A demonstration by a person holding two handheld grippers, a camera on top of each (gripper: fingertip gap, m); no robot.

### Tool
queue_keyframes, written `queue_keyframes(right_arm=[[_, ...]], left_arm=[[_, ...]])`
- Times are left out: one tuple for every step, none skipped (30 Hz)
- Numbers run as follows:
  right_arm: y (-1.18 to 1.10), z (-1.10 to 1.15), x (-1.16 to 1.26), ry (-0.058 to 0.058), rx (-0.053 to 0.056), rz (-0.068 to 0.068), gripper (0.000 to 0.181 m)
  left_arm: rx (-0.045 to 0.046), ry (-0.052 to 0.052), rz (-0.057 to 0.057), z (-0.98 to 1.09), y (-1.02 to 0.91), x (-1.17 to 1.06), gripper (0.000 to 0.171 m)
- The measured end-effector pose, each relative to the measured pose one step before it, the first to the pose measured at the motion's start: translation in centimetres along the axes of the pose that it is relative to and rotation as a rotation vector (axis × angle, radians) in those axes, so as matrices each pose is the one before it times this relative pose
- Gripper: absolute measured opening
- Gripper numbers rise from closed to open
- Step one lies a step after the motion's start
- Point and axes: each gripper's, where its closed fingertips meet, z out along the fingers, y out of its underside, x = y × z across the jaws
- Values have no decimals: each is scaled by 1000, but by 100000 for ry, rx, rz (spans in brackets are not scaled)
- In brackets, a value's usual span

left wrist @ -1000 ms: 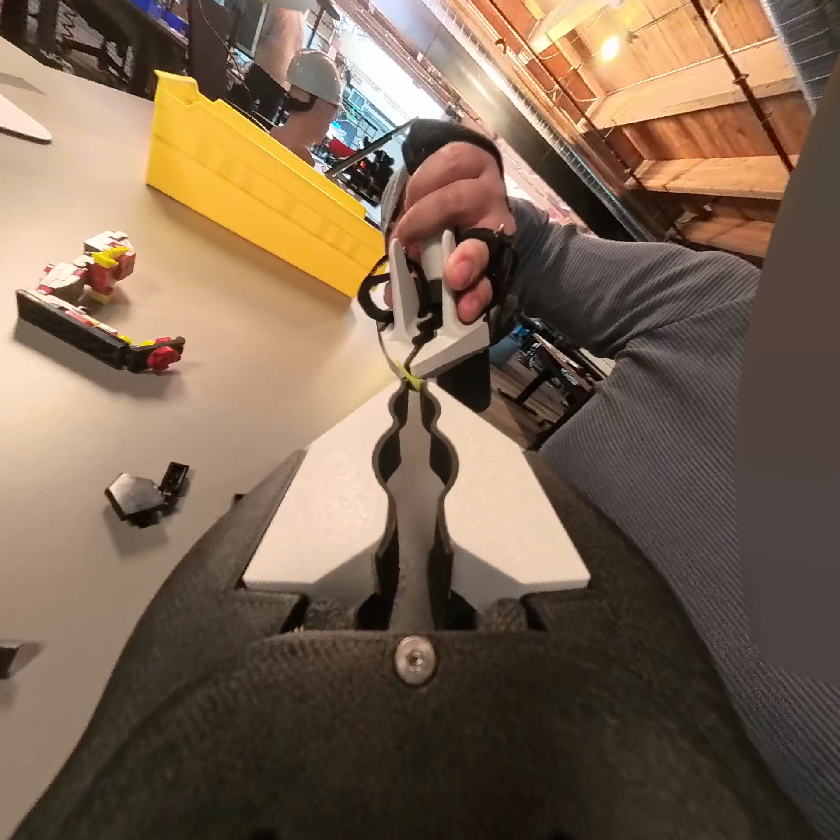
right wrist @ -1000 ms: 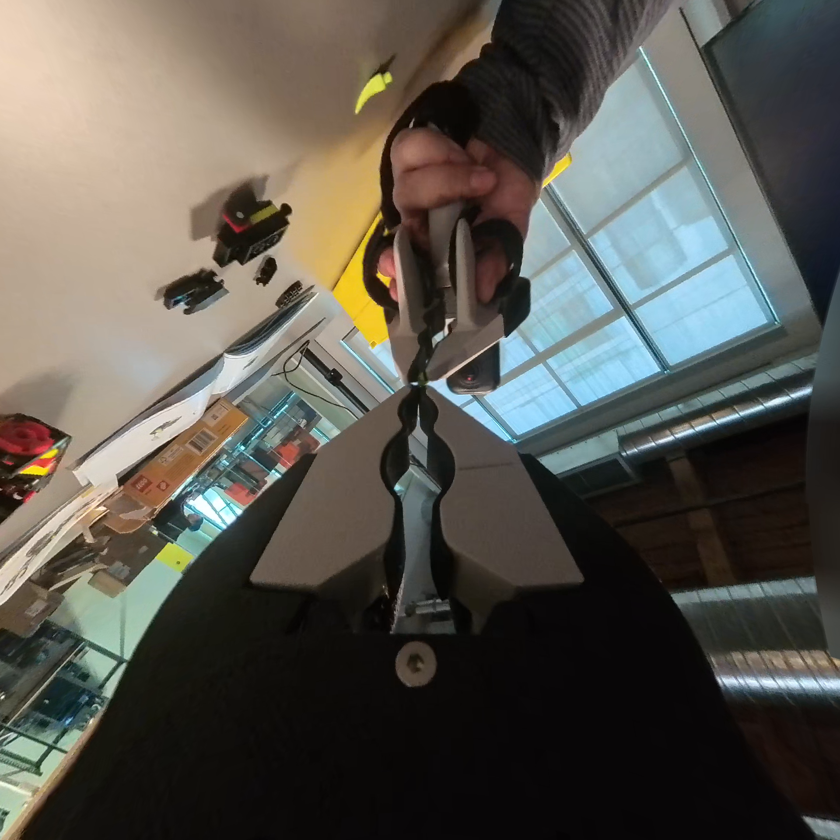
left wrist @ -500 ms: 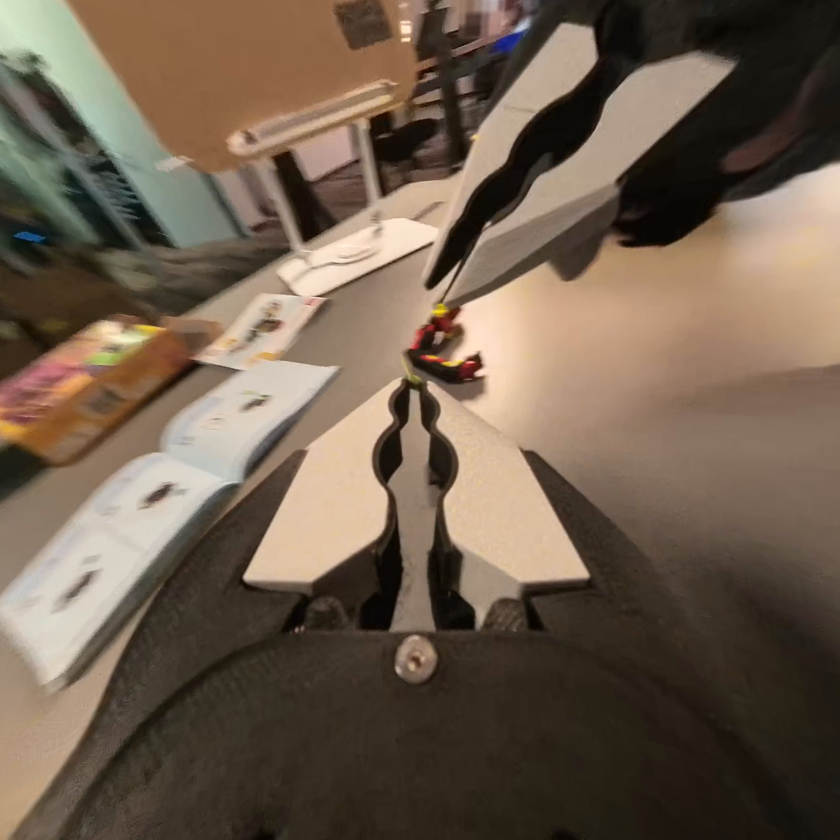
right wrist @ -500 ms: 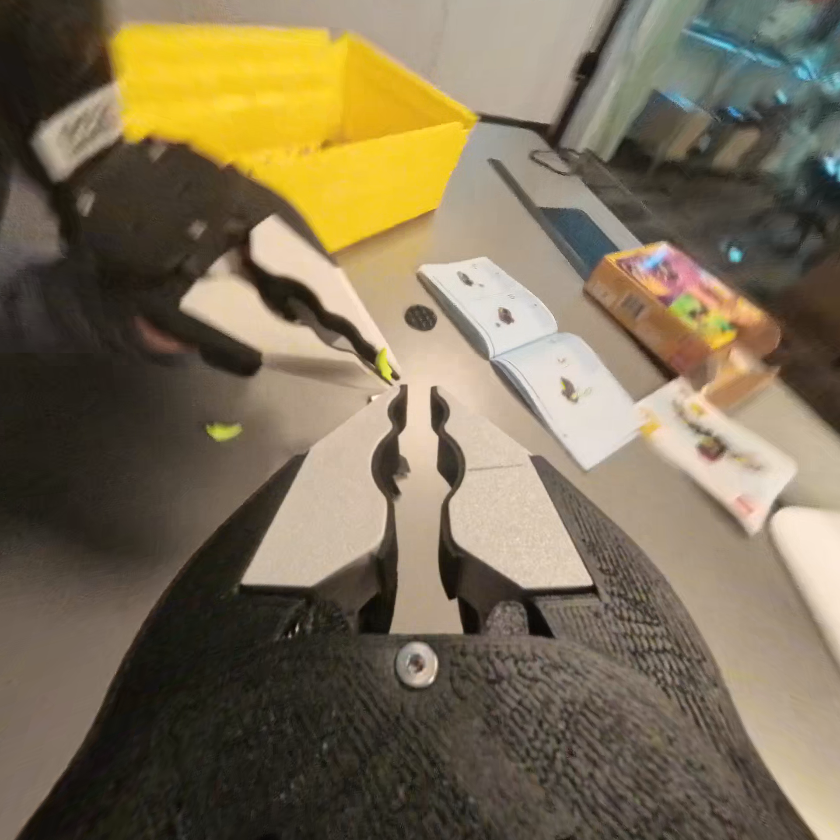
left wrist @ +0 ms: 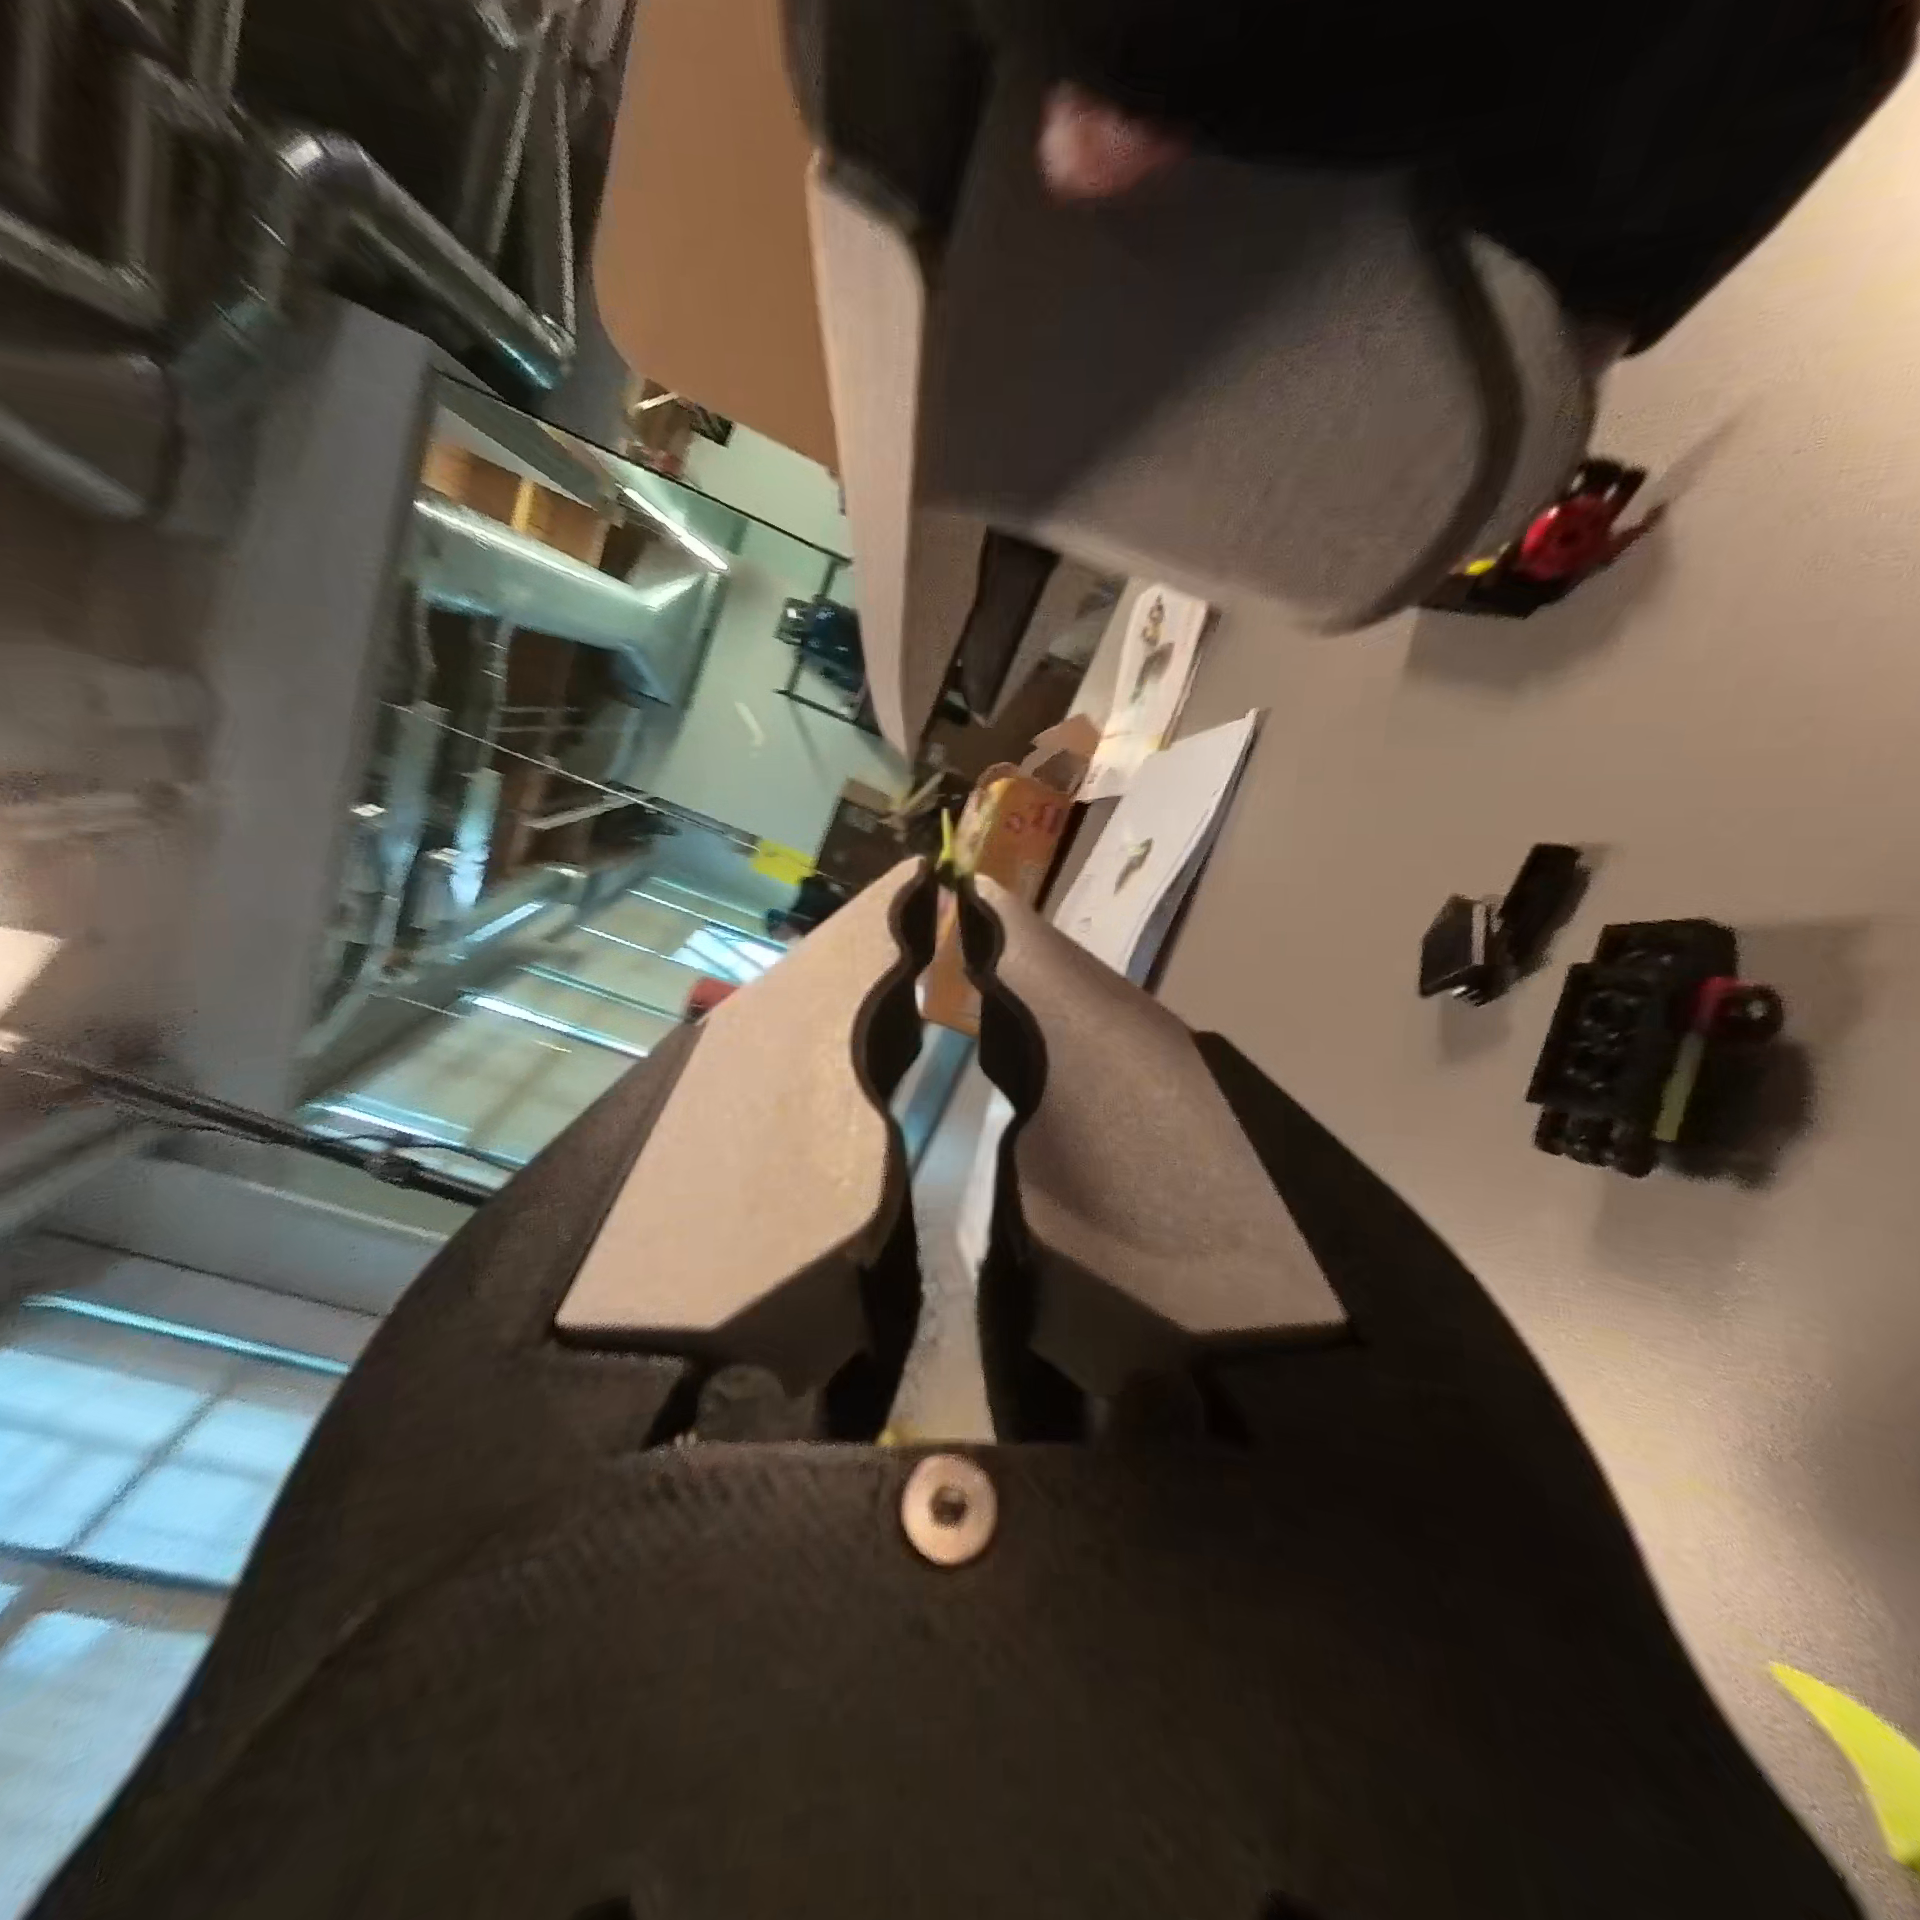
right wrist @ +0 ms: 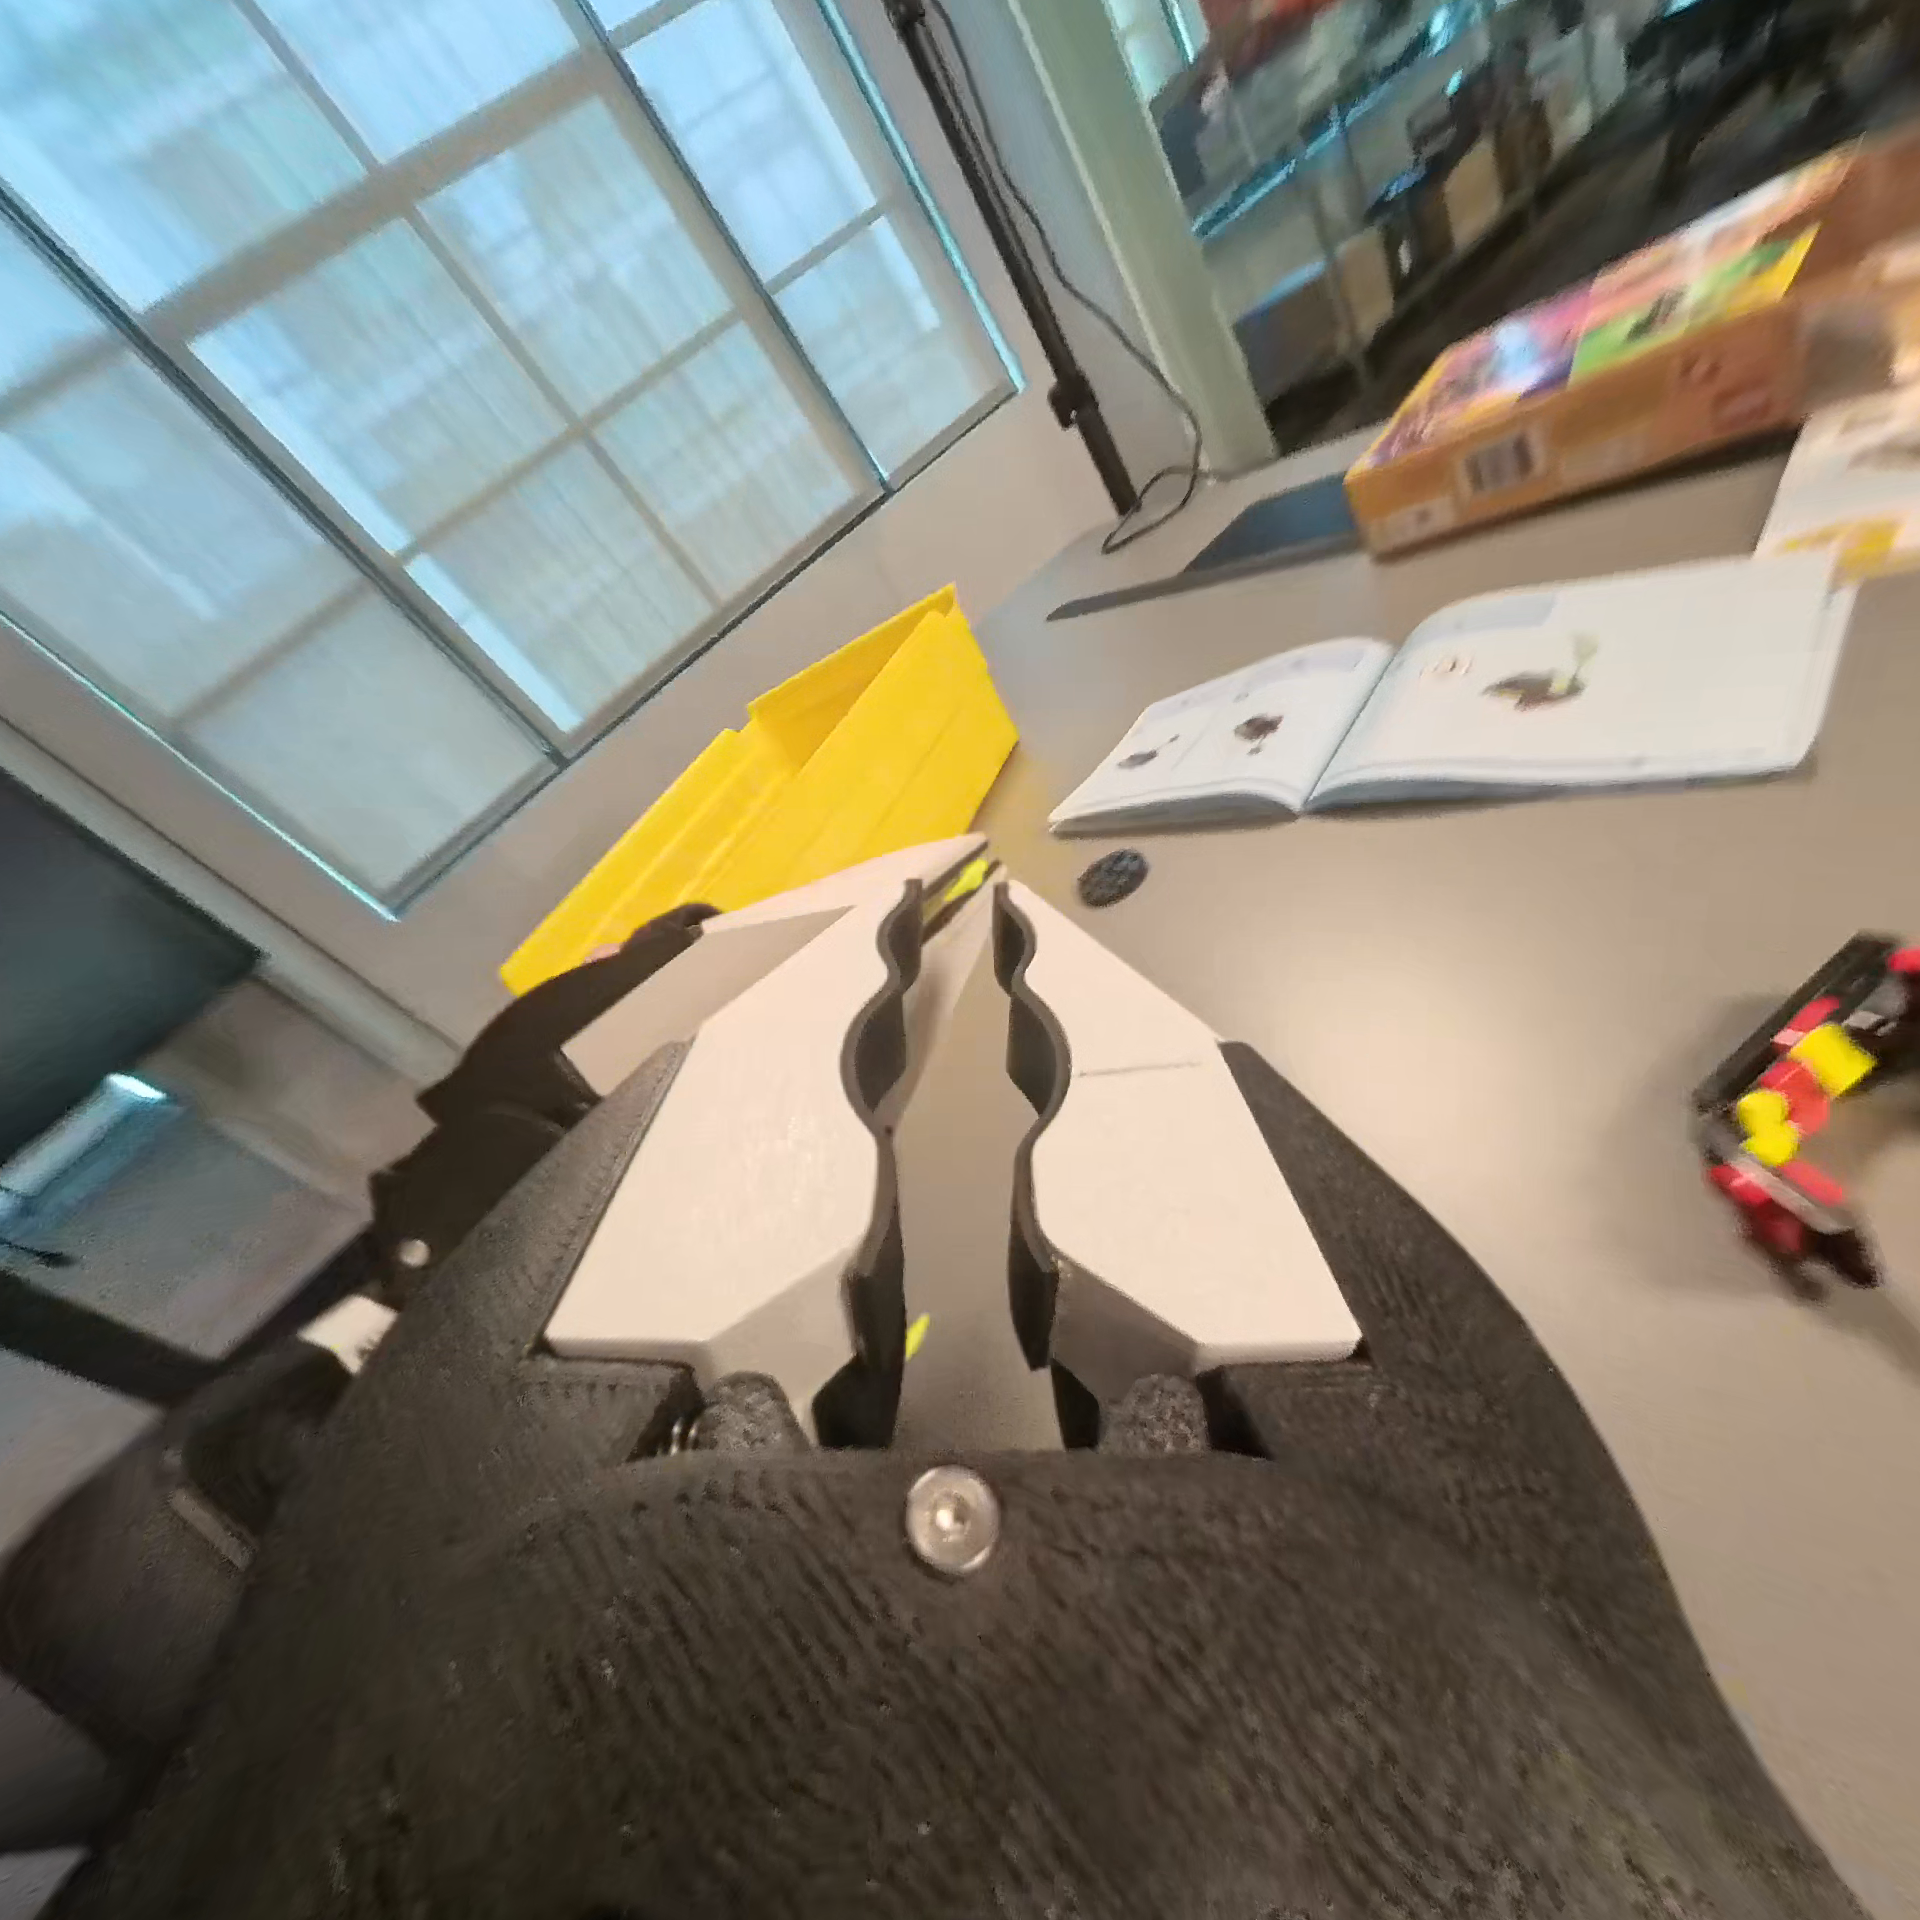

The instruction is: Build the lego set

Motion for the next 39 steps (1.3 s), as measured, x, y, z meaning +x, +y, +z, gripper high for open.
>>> queue_keyframes(right_arm=[[412, 111, -1, -1609, -1426, 5470, 11], [415, 97, 18, -1729, -1603, 5573, 12], [360, 72, 81, -1358, -1340, 5101, 12], [245, 46, 125, -971, -861, 4268, 11], [178, 32, 114, -936, -663, 3436, 8], [135, 27, 23, -1262, -706, 3006, 6], [107, 31, -13, -1208, -592, 2708, 5], [43, 15, 4, -924, -157, 2088, 4], [6, -3, 25, -502, 78, 1189, 4], [-36, -13, 63, -255, 322, 676, 4], [-104, -42, 17, -406, 743, 933, 5], [-123, -42, -9, -595, 776, 1231, 5], [-96, -22, -9, -490, 429, 1108, 5], [-46, 12, 6, -324, 193, 860, 5], [18, 24, 8, -89, -192, 341, 6], [75, 49, 24, 134, -514, -247, 5], [66, 27, 42, 354, -344, -229, 4], [32, 21, 21, 91, -138, 293, 3], [14, 6, 9, -111, -15, 578, 1], [-13, -6, 73, 220, 259, 384, 0], [-27, -14, 103, 325, 407, 81, 0], [-30, -33, 36, -231, 396, 143, 0], [-2, -23, -7, -578, 37, 115, 0], [26, -20, 25, -441, -283, -55, 0], [62, -15, 46, -374, -397, 104, 0], [95, -3, 66, -162, -777, 106, 0], [60, -9, 88, 247, -671, -597, 0], [49, -25, 111, 309, -774, -1420, 0], [48, -29, 68, 77, -1084, -1858, 0], [-1, -76, 62, -14, -1074, -2326, 0], [-54, -98, 61, 116, -1223, -3379, 0], [-48, -145, 83, 286, -1804, -5069, 0], [-31, -172, 125, 603, -2756, -7080, 0], [17, -204, 131, 638, -3672, -9040, 0], [28, -224, 19, 3, -4147, -10257, 0], [54, -254, -166, -1059, -4450, -10700, 0], [48, -301, -111, -404, -4315, -10776, 0], [23, -332, -234, -734, -3867, -11247, 0], [76, -279, -429, -1478, -4055, -11004, 0]], left_arm=[[-309, -1334, 3691, -26, -99, 55, 2], [-168, -665, 2805, -15, -79, 89, 2], [-60, -698, 2416, -19, -57, 50, 2], [16, -578, 2042, -21, -57, 33, 2], [252, -239, 1737, -19, -87, 77, 2], [377, -361, 1578, -44, -123, 51, 2], [496, -491, 1273, -62, -156, 12, 2], [368, -197, 618, -38, -129, 15, 2], [104, -262, 364, -22, -49, -15, 2], [11, -87, 254, 0, -11, -7, 2], [-117, 110, -12, 11, 41, 23, 2], [-201, 93, -47, 13, 56, 2, 2], [-107, -16, 79, 12, 37, -11, 2], [62, 327, -58, 11, -1, 49, 2], [168, 986, -483, 13, -28, 152, 2], [198, 1141, -536, 21, -25, 177, 2], [-170, 418, -46, 20, 52, 78, 2], [47, 281, 403, 19, 30, 65, 2], [9, 127, 458, 4, 11, 65, 2], [-16, -75, 397, -9, -8, 15, 2], [273, -373, 327, -17, -53, -33, 2], [20, -404, 492, -27, -24, -47, 2], [199, -194, 392, -22, -43, -13, 2], [179, 486, 80, 3, -12, 90, 2], [232, 196, 197, -8, -7, 37, 2], [-45, 160, 573, 0, 17, 62, 2], [-111, 613, 749, 8, 21, 156, 2], [84, 746, 685, 22, -7, 179, 3], [351, 713, 249, -15, -32, 149, 3], [1042, 847, -874, -20, -68, 110, 3], [1855, 1531, -2338, -37, -118, 147, 3], [2606, 2732, -3457, -50, -175, 252, 4], [3130, 4107, -5157, -86, -217, 378, 5], [3111, 5675, -6829, -87, -239, 491, 12], [3022, 7672, -7918, -68, -263, 669, 22], [2867, 6770, -8672, -74, -234, 497, 30], [2509, 6615, -8158, -79, -200, 448, 34], [2527, 7392, -7521, -89, -197, 580, 39], [2533, 6154, -7019, -106, -184, 455, 42]])
